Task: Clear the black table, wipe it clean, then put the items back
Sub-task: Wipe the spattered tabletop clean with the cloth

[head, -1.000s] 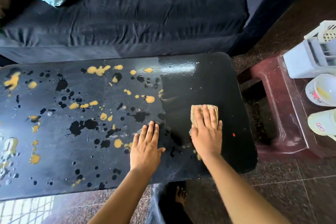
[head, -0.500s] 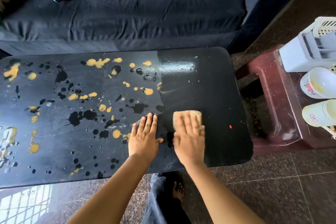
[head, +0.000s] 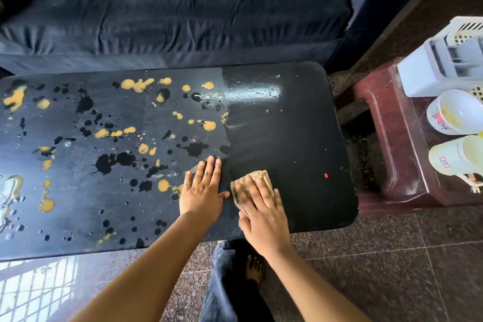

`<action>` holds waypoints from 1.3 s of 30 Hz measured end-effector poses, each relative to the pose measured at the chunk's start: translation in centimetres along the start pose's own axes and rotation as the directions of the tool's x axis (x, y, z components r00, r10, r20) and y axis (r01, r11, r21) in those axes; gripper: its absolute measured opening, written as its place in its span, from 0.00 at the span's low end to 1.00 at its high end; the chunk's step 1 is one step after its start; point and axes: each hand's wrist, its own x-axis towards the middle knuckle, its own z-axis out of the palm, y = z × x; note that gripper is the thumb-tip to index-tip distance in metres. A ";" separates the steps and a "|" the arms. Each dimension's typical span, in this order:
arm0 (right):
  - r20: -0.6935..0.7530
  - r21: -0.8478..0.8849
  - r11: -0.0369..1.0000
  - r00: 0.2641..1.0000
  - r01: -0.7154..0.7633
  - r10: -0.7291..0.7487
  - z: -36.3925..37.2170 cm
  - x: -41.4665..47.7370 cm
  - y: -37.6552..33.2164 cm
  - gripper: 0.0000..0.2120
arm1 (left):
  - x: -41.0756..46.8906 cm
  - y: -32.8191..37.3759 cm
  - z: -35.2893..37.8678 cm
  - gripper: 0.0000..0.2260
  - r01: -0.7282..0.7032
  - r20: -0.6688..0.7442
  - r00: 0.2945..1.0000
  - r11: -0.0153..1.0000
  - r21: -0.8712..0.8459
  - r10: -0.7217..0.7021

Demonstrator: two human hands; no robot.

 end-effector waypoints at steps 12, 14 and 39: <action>-0.036 0.045 0.985 0.985 -0.168 0.170 0.0 -2.3 0.0 0.33 | 0.0 0.2 0.1 0.32 0.014 0.024 1.000 1.000 0.000 -0.014; -0.006 -0.005 0.997 0.997 0.083 -0.083 0.1 -2.8 0.3 0.31 | 0.0 0.1 0.2 0.32 0.012 0.019 1.000 1.000 -0.001 -0.012; 0.164 -0.211 0.847 0.871 0.489 -0.462 -1.4 -4.4 9.6 0.31 | 0.1 -0.4 0.7 0.33 -0.003 0.025 1.000 0.999 0.035 0.002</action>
